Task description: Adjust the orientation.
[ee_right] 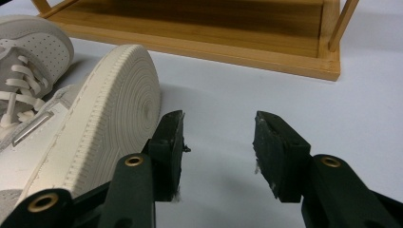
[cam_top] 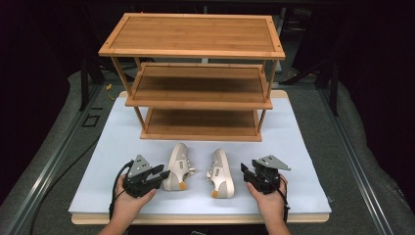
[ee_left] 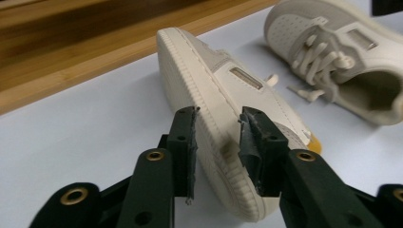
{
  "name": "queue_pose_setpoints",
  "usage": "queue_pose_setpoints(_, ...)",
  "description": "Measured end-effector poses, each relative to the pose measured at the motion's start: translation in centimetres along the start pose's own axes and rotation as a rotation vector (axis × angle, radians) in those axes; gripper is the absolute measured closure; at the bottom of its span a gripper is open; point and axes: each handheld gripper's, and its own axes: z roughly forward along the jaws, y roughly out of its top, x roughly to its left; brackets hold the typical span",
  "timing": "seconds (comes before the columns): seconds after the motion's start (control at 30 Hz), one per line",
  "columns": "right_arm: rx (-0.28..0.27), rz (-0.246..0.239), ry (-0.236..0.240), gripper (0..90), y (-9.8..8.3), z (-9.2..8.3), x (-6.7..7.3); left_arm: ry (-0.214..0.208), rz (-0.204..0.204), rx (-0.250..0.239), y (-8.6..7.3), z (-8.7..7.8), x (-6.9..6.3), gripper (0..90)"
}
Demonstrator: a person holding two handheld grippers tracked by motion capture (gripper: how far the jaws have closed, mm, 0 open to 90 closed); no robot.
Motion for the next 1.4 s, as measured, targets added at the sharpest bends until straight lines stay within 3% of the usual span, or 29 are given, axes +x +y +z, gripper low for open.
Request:
queue_pose_setpoints(0.13, -0.005, 0.003, 0.002, 52.4, 0.0, 0.0, 0.1, 0.004, 0.005, -0.001, -0.1, -0.1, -0.2, 73.4)
queue_pose_setpoints(0.3, 0.002, 0.010, 0.000, 52.0, 0.0, 0.0, -0.1, -0.033, -0.047, -0.003, -0.3, -0.2, 0.6, 77.1)
queue_pose_setpoints(0.53, -0.007, 0.017, 0.003, 51.7, -0.1, -0.1, -0.3, -0.003, -0.032, 0.006, -0.5, -0.6, 1.1, 82.1)
queue_pose_setpoints(0.83, -0.012, 0.032, 0.006, 52.1, -0.1, -0.1, -0.4, 0.044, -0.058, 0.031, -1.3, -0.9, 2.3, 84.2)
queue_pose_setpoints(1.1, -0.005, 0.015, 0.023, 55.0, -0.1, 0.0, 0.1, 0.099, -0.106, 0.147, -2.6, 0.0, 4.2, 84.9)
queue_pose_setpoints(1.13, -0.001, 0.015, 0.027, 55.8, -0.1, -0.1, 0.1, 0.086, -0.124, 0.147, -2.6, -0.1, 4.4, 83.3)
queue_pose_setpoints(1.27, -0.012, -0.009, 0.047, 63.8, 0.3, -0.6, 0.8, 0.103, -0.134, 0.113, -2.3, -0.5, 4.4, 78.9)
queue_pose_setpoints(1.4, -0.004, -0.031, 0.104, 71.6, 0.3, -0.6, 1.5, 0.113, -0.149, 0.080, -2.2, -0.8, 4.5, 73.5)
